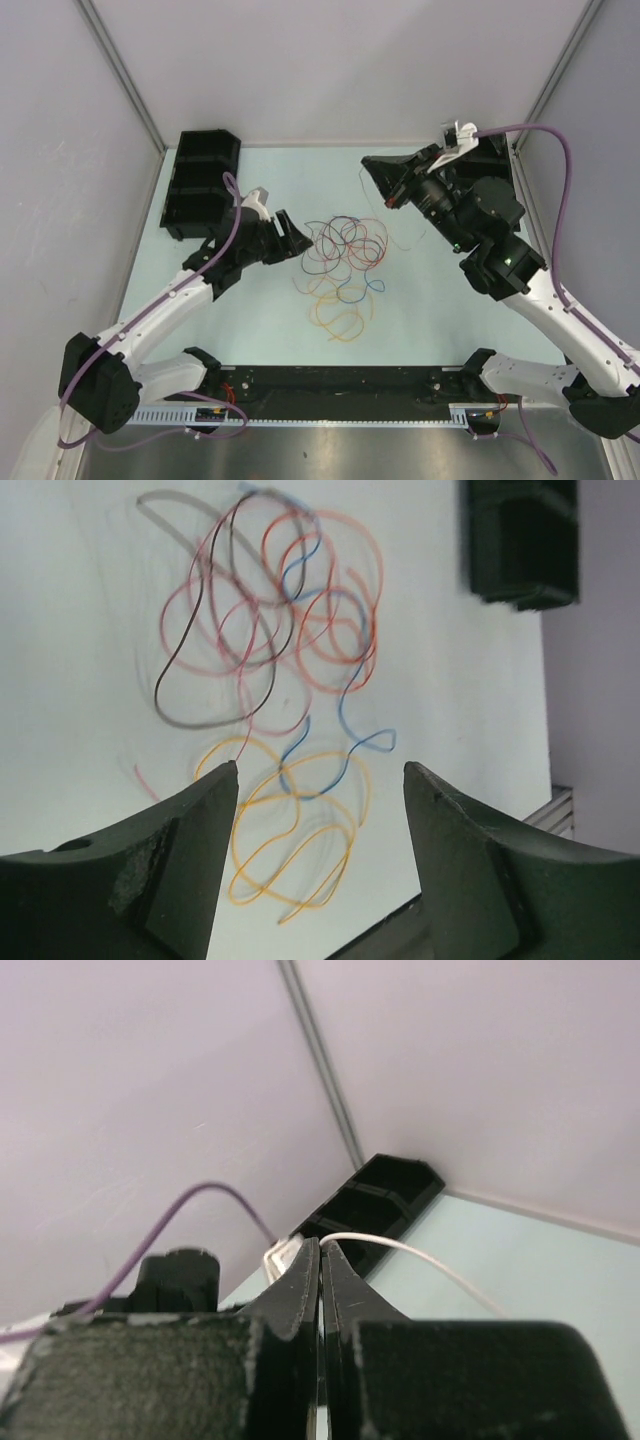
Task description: Untangle the cables
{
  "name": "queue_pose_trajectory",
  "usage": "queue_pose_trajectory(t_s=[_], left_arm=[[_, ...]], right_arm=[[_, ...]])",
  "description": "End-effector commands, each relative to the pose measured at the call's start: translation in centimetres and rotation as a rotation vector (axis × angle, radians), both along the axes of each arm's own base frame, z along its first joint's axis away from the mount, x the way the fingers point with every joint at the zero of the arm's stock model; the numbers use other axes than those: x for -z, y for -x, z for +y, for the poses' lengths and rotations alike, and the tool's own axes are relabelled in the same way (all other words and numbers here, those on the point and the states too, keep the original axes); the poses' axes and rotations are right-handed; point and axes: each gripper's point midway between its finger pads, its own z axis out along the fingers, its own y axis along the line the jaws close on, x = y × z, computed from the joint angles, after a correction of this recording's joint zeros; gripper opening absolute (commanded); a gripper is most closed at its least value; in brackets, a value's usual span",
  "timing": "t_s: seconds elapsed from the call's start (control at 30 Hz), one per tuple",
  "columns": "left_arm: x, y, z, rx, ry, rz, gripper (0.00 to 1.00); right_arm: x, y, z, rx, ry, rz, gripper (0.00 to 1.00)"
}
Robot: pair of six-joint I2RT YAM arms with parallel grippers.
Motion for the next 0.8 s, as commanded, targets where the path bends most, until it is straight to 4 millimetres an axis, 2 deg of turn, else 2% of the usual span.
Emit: queue_pose_trajectory(t_s=[0.0,0.03,0.17,0.23,0.33,0.47,0.53,0.57,0.7,0.77], left_arm=[[0.9,1.4,-0.1,0.063,0.012,-0.024,0.72],[1.0,1.8,0.1,0.068,0.006,-0.025,0.71],[2.8,2.8,1.8,0.050,-0.069,-0.013,0.70],[3.0,3.3,2.6,0.034,-0.094,-0.017,0.70],[3.5,3.7,3.8,0.015,-0.142,-0.025,0.72],[3.8,4.2,5.3,-0.001,-0.201,-0.065,0.79],[3.5,4.1,6.8,-0.074,-0.230,-0.088,0.83],[3.7,4.2,7.1,-0.086,-0.233,-0.092,1.00],[3.4,4.2,9.6,-0.212,-0.260,-0.114,1.00],[3.6,4.2,9.6,-0.218,-0.255,-0.120,0.98]], right_arm=[[-2.0,-1.1,-1.7,0.052,0.009,-0.037,0.00],[-2.3,-1.7,-2.5,0.080,0.005,-0.038,0.00],[-1.8,-3.8,-3.6,0.131,0.016,-0.015,0.00],[-1.0,-4.9,-3.5,0.132,0.034,0.015,0.00],[-0.2,-7.0,-4.7,0.186,0.044,0.054,0.00],[0.5,-8.6,-6.4,0.249,0.066,0.077,0.00],[0.8,-9.3,-7.9,0.291,0.075,0.088,0.00],[0.9,-9.5,-8.4,0.306,0.081,0.092,0.00],[1.6,-10.2,-11.5,0.400,0.113,0.115,0.00],[1.8,-10.3,-12.8,0.457,0.129,0.122,0.00]])
